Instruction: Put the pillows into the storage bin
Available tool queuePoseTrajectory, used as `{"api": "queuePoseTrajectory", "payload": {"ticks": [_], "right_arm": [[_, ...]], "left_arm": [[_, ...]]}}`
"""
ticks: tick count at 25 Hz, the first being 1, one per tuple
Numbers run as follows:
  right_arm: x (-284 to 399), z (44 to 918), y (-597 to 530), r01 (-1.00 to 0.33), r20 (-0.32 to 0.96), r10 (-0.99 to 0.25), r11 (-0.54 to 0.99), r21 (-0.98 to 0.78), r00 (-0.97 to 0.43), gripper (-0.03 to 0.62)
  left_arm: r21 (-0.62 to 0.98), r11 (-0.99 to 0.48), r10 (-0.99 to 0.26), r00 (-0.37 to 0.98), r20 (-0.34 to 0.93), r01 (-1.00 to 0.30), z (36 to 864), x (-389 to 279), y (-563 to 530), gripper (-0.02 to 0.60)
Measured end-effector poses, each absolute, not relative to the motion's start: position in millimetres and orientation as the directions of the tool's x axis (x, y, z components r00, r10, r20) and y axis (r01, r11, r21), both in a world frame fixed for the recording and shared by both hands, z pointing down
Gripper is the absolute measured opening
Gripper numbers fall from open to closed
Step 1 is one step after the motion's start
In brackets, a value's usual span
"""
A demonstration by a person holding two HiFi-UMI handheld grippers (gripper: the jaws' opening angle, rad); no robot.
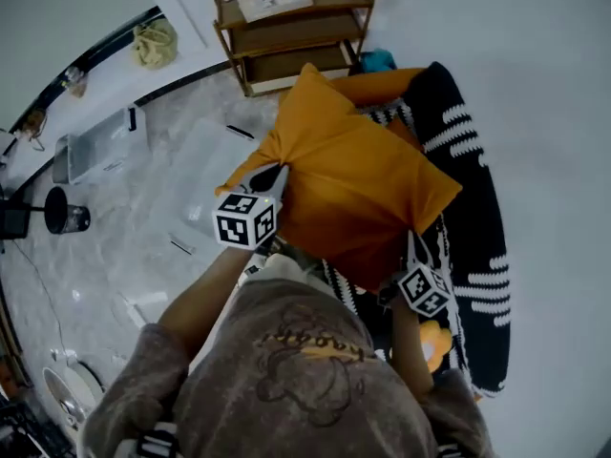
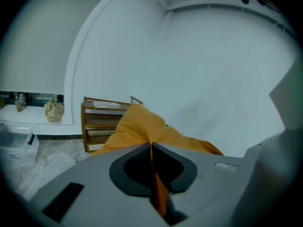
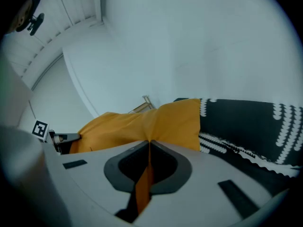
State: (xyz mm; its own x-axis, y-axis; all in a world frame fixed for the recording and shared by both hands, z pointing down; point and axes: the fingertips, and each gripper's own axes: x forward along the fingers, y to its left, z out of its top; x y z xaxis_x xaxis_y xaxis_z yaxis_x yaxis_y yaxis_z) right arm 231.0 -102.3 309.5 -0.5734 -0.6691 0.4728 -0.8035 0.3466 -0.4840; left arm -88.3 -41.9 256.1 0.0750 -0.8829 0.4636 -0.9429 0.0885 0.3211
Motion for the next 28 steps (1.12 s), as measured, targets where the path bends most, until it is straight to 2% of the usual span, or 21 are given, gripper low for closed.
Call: {"api": "queuePoseTrajectory", "payload": {"ticks": [5,13,19,28], "right_arm": [[87.5,302.2,-85.5,-0.700,0.458,-0.529,0.542,-0.465,-0.714,0.006],[-102.4,316.8,-31.6,-0.552,0.486,-0.333,0.716,-0.428,-0.808,0.006],[-216.7,327.5,-12.1,-0.390,0.502,-0.152,0.824,-0.412,-0.852,0.006],[-351.4,361.1,5.3,-0.132,0.531,0.117,0.904,-0.408,-0.839,0.006]], "left_arm": [[0.360,0.308,-0.888,-0.130,0.440,-0.881,262.9,-209.3,53.1,0.006],[0.408,0.545,-0.817,-0.353,0.456,-0.733,283.8,-352.4,192.6,0.006],[0.429,0.689,-0.724,-0.513,0.462,-0.585,297.7,-411.6,263.3,0.006],[0.429,0.838,-0.529,-0.697,0.485,-0.338,327.5,-452.9,326.4,0.006]]}}
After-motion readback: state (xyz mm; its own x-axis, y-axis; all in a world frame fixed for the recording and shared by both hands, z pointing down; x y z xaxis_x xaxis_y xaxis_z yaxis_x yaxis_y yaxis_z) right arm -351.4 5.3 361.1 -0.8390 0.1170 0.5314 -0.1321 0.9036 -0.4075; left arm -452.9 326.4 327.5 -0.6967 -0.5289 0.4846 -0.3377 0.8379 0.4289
